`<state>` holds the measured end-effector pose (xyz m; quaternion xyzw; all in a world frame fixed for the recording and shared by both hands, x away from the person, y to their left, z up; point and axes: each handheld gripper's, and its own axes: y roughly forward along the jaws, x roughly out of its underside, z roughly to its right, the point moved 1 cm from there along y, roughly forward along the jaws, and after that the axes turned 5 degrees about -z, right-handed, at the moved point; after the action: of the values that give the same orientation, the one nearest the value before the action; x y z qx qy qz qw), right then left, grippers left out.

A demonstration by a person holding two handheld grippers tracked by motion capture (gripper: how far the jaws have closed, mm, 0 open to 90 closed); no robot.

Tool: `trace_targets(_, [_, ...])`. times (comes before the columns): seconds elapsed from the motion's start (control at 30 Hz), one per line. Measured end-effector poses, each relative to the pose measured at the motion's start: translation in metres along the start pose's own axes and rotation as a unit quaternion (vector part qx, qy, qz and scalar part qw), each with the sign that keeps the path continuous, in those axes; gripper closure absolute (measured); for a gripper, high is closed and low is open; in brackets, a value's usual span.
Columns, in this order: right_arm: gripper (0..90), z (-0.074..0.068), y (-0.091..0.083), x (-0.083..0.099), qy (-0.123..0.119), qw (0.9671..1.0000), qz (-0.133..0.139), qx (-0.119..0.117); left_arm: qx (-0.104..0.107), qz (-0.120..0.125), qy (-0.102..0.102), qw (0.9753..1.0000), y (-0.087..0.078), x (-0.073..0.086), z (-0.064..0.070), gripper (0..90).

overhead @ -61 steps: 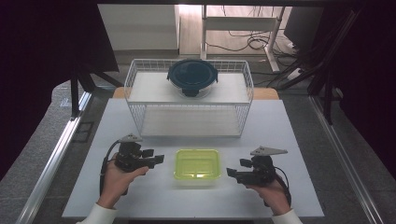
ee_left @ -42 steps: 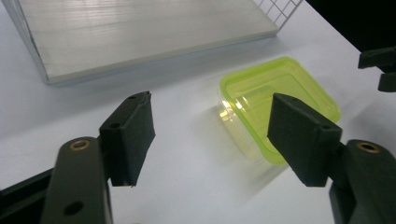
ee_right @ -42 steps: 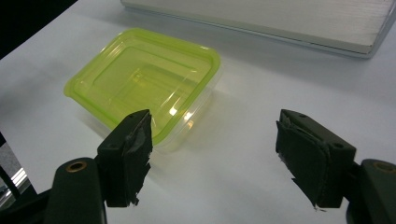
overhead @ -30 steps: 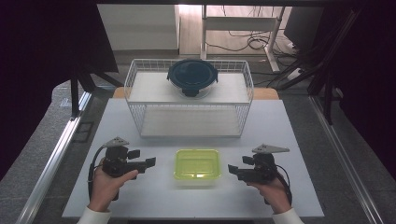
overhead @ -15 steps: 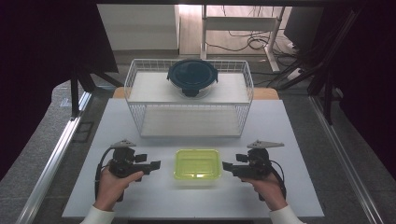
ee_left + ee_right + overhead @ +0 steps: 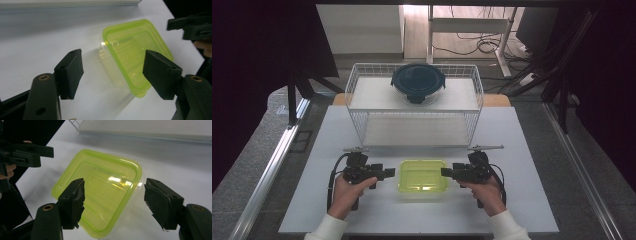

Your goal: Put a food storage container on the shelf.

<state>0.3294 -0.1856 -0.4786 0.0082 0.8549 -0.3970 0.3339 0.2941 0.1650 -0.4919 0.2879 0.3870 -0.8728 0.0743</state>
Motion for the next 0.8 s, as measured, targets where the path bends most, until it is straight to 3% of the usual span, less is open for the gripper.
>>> trace_targets(0.17, [36.3, 0.009, 0.006, 0.003, 0.014, 0.9998, -0.013, -0.008, 0.025, -0.005, -0.013, 0.9996, 0.009, 0.001, -0.006, 35.1])
trace_targets(0.37, [40.3, 0.015, 0.013, 0.008, 0.024, 0.9993, -0.023, -0.014, 0.026, -0.023, -0.008, 0.9994, 0.023, 0.002, -0.007, 36.8])
trace_targets(0.5, [42.4, 0.017, 0.019, 0.01, 0.028, 0.9989, -0.03, -0.023, 0.049, -0.03, -0.027, 0.998, 0.033, 0.005, -0.01, 39.3])
trace_targets(0.57, [43.4, 0.017, 0.021, 0.011, 0.034, 0.9986, -0.033, -0.025, 0.034, -0.034, -0.025, 0.9985, 0.037, 0.006, -0.01, 41.0])
trace_targets(0.67, [46.0, 0.019, 0.022, 0.012, 0.043, 0.998, -0.032, -0.034, 0.058, -0.041, -0.033, 0.9969, 0.041, 0.006, -0.009, 43.3])
trace_targets(0.8, [50.5, 0.02, 0.022, 0.012, 0.049, 0.9972, -0.032, -0.046, 0.072, -0.048, -0.046, 0.9952, 0.045, 0.007, -0.009, 49.5])
